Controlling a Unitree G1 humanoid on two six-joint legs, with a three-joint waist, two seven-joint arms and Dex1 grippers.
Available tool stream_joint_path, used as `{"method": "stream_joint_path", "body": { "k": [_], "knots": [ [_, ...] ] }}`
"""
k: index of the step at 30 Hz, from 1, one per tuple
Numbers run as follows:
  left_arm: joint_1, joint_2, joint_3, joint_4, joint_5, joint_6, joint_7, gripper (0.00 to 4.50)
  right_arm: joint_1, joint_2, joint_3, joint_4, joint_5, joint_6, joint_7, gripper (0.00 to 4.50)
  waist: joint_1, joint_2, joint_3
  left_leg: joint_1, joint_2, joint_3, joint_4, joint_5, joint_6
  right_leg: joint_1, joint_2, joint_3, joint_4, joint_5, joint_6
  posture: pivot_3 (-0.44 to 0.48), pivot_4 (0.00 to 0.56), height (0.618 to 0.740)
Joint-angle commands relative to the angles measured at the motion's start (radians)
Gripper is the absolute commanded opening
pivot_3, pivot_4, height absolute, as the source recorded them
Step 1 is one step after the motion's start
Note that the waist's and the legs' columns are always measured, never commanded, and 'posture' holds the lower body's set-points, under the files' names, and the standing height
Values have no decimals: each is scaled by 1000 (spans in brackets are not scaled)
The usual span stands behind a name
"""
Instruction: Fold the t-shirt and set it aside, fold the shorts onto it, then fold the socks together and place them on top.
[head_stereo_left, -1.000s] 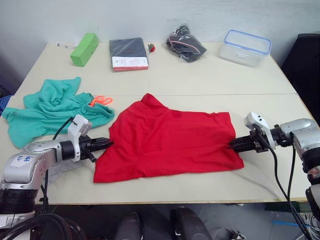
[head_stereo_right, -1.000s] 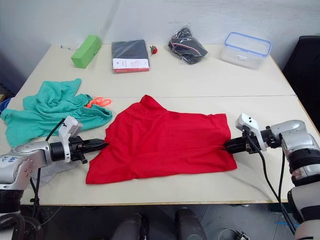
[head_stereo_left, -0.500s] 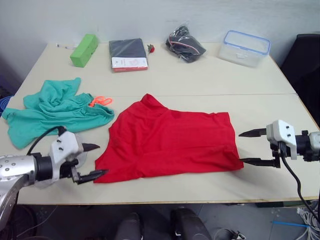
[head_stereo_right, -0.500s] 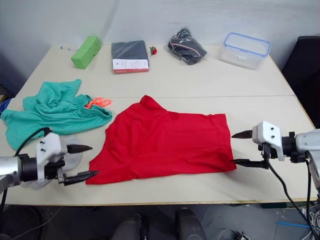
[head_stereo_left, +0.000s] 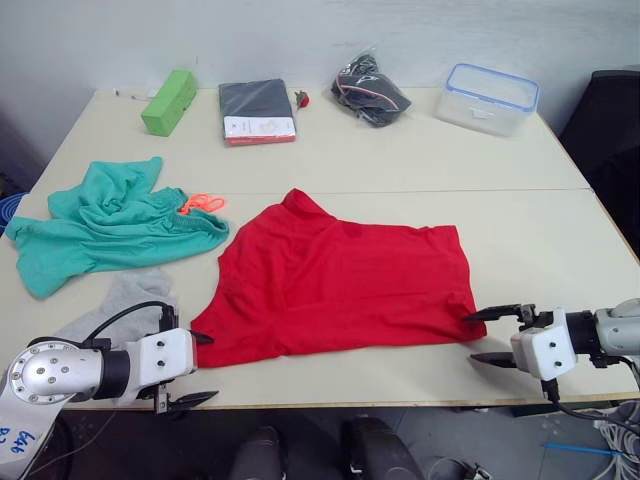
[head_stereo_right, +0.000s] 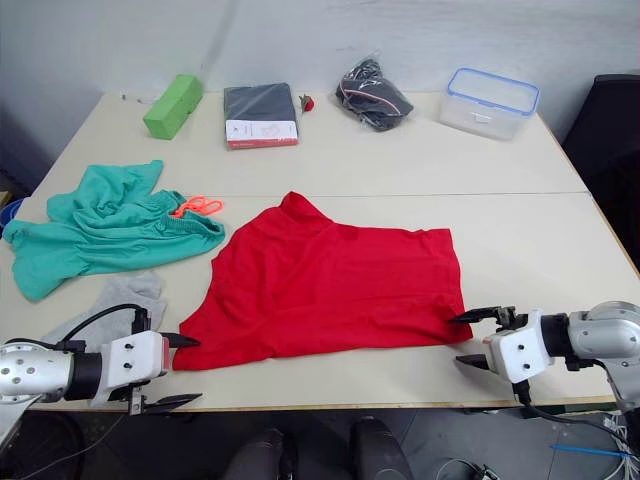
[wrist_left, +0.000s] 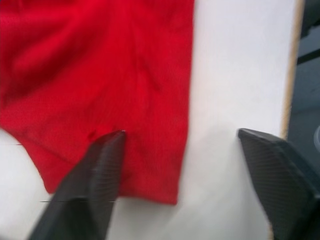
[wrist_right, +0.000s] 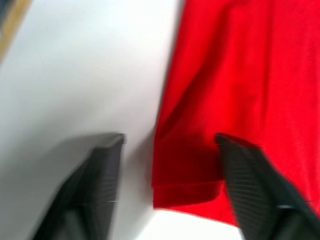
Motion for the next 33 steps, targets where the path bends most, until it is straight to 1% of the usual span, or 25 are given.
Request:
{"method": "stream_joint_path", "body": {
  "k": [1,3,5,6,8,10,14,16,18,21,23,27,30,33],
  "knots": [
    [6,-11,-35,50,76,-62,34,2715,-44,2,33,78,-95,-75,-89,1587,-1,0,0,5,0,1,-1,0,0,5,0,1,-1,0,0,0,150,740],
    [11,-14,-45,72,94,-81,42,2110,-56,-5,52,108,-116,-98,-120,881,-1,0,0,13,0,1,-3,-3,5,14,0,1,-4,0,-1,0,150,740],
    [19,-19,-51,94,107,-103,47,1490,-62,-12,70,124,-114,-99,-135,201,-1,0,0,25,0,3,-7,-3,6,24,-1,2,-6,-1,-1,0,150,740],
    [22,-22,-54,105,111,-111,49,1211,-63,-17,77,127,-105,-92,-138,0,-1,0,0,30,0,3,-11,-3,6,30,-1,2,-9,-1,-2,0,150,740],
    [25,-26,-59,120,114,-126,50,611,-63,-27,92,127,-81,-83,-135,0,-1,0,0,38,0,4,-14,-3,5,36,-1,2,-10,-1,-3,0,150,740],
    [25,-29,-64,131,107,-135,46,56,-52,-40,109,107,-29,-57,-107,0,-2,0,-1,38,0,4,-15,-3,5,36,-1,3,-10,-2,-3,0,150,740],
    [51,-9,-49,160,98,-177,16,22,34,-100,143,-28,162,80,22,0,0,2,-1,38,1,4,-17,-3,5,35,-1,2,-10,-2,-3,0,150,740],
    [76,5,-25,176,86,-206,-11,22,111,-151,145,-140,263,189,86,0,0,2,-1,38,1,4,-18,-4,5,34,-1,2,-10,-3,-4,0,150,740],
    [104,17,2,182,62,-220,-41,22,181,-188,135,-231,315,261,116,0,-5,2,-2,38,2,4,-19,-4,4,33,-1,2,-10,-4,-5,0,150,740],
    [144,28,35,174,39,-230,-72,22,234,-187,119,-276,285,283,101,0,-15,2,-2,38,3,4,-20,-4,4,34,0,2,-10,-5,-6,0,150,740],
    [188,38,59,148,16,-227,-109,22,228,-165,110,-252,237,283,66,0,-22,2,-2,38,3,4,-20,-4,3,34,0,2,-10,-6,-7,0,150,740],
    [277,56,110,96,-20,-194,-168,22,238,-172,98,-217,211,266,58,0,-28,1,-1,38,3,4,-21,-5,3,34,0,2,-11,-6,-7,0,150,740],
    [289,48,118,71,-24,-169,-164,22,219,-161,92,-166,162,210,27,0,-25,-1,-1,38,3,4,-20,-5,2,34,0,2,-11,-6,-7,0,150,740],
    [274,39,100,53,-2,-139,-136,22,216,-161,97,-141,142,173,8,0,-23,-3,-2,38,3,4,-20,-5,3,34,0,2,-12,-6,-7,0,150,740]
  ]
}}
